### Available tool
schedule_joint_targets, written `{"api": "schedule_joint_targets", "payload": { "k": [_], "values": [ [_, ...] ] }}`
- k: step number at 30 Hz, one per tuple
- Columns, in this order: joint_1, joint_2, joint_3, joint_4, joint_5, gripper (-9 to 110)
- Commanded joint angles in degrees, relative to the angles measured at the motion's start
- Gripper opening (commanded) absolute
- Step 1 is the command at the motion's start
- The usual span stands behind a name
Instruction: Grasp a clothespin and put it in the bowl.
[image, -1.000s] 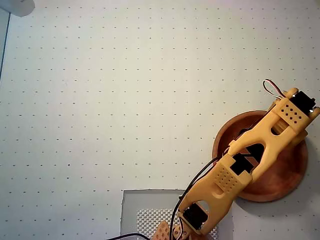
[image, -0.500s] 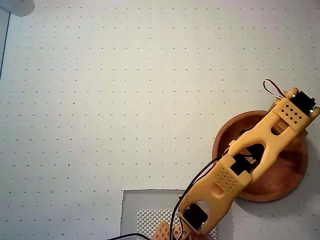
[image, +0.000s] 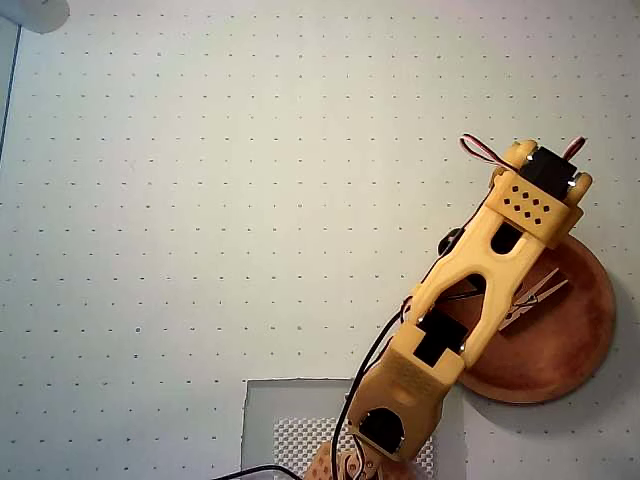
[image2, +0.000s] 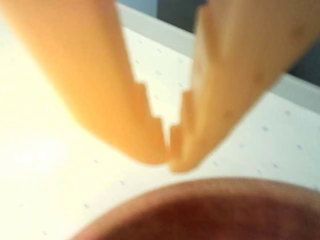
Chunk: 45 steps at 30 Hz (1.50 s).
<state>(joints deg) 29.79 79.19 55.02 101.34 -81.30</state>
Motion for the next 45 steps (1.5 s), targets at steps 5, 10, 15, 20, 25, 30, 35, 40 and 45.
{"api": "schedule_joint_targets", "payload": {
  "k": [5,10,15,20,25,30,35,40,45],
  "values": [
    [-15.38,13.71,-7.56,0.44,14.59,-3],
    [-20.92,14.41,-14.59,-8.35,38.32,-3],
    [-23.29,17.23,-14.94,-24.17,69.43,-3],
    [-23.91,23.2,-3.25,-31.73,82.88,-3],
    [-31.11,40.34,17.67,-38.67,80.95,-3],
    [-34.19,58.18,40.08,-47.9,79.28,-3],
    [-34.1,73.74,62.05,-56.51,80.6,-3],
    [-34.28,86.75,78.93,-61.88,81.56,-3],
    [-34.1,99.14,94.75,-63.54,81.3,-3]
  ]
}}
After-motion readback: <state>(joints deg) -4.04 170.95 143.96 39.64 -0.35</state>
